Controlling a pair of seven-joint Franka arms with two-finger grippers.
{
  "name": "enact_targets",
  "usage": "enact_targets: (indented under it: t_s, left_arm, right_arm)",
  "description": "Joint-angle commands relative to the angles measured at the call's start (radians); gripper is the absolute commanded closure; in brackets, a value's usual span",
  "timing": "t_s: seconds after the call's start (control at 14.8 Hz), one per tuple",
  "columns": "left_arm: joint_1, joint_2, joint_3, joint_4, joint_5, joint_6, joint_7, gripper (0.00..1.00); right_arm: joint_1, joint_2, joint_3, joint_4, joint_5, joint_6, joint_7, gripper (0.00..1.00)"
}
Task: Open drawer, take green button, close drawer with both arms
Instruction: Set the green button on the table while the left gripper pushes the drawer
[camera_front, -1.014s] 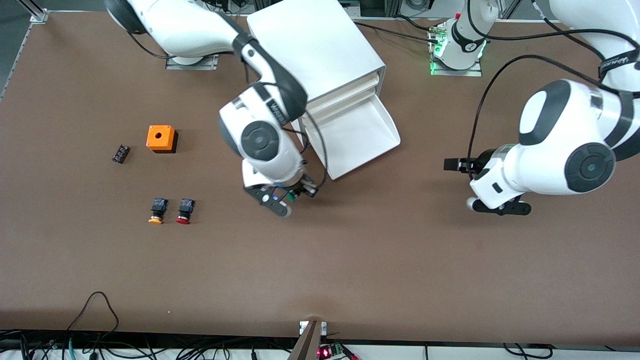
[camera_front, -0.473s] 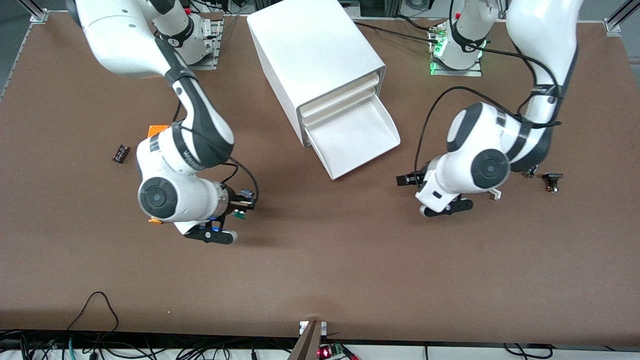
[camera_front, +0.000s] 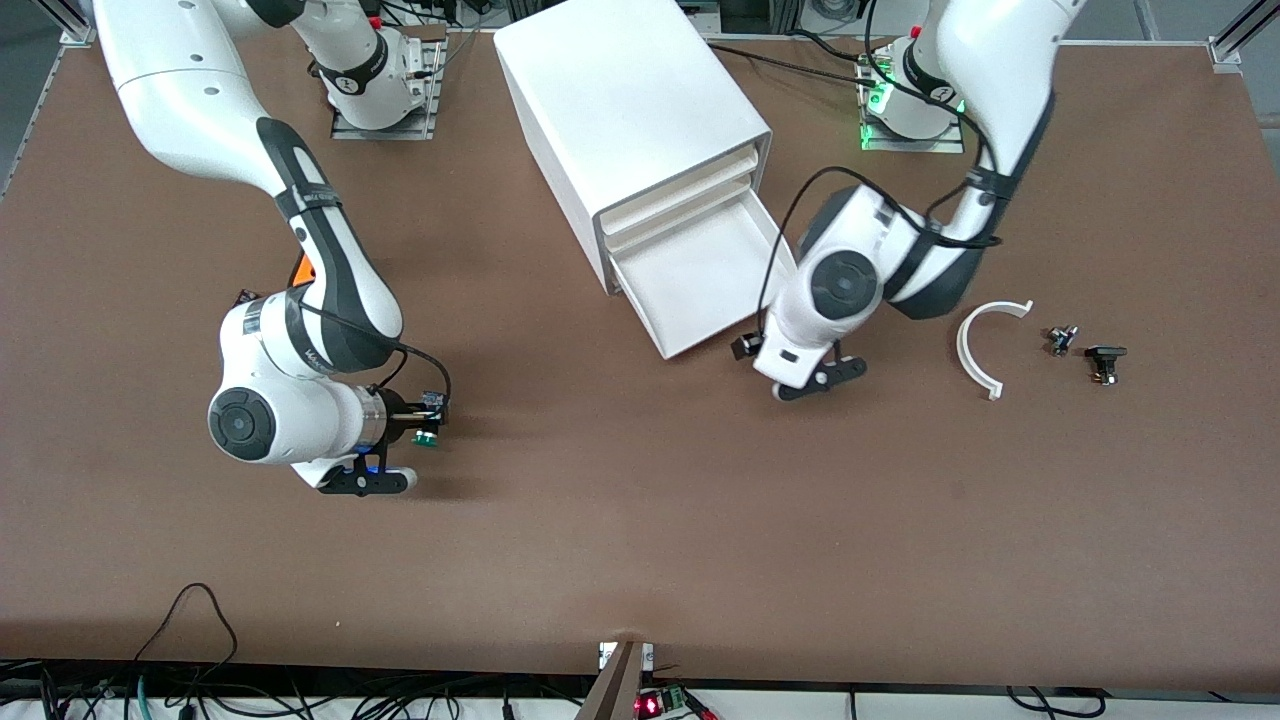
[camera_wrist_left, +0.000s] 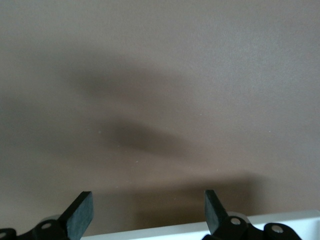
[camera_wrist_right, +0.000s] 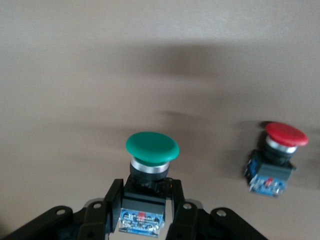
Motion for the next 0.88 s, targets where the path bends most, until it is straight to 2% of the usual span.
enact_targets:
  t_s: [0.0,0.27,0.41,0.47,0.54,0.61,0.81]
  left_arm:
    - [-0.029,-0.031,-0.001,-0.049,0.062,0.039,-0.142,0.02]
    - [-0.051,-0.029,-0.007,-0.119,0.062,0.174,-0.223,0.01]
    - [-0.047,-0.034,-0.006,-0.118,0.067,0.176,-0.207,0.01]
    - [-0.044,-0.037,-0.006,-0.116,0.067,0.177,-0.194,0.01]
    - [-0.044,-0.039,-0.006,-0.116,0.082,0.177,-0.191,0.01]
    - [-0.041,-0.039,-0.007,-0.118,0.108,0.176,-0.191,0.01]
    - [-0.054,-0.034,-0.007,-0.133,0.116,0.179,-0.207,0.01]
  right_arm:
    - [-0.029,-0.074,0.007,-0.201,0.010,0.148,-0.066,1.00]
    - [-0.029,-0.052,0.007,-0.220,0.006,0.194,-0.069,1.00]
    - [-0.031,-0.042,0.007,-0.217,0.005,0.191,-0.071,1.00]
    - [-0.032,-0.040,0.009,-0.217,0.005,0.191,-0.071,0.86]
    - [-0.032,-0.038,0.009,-0.216,0.005,0.190,-0.072,0.47]
    - [-0.034,-0.040,0.007,-0.214,0.005,0.185,-0.069,0.00]
    - [-0.057,-0.060,0.009,-0.205,0.005,0.180,-0.075,0.00]
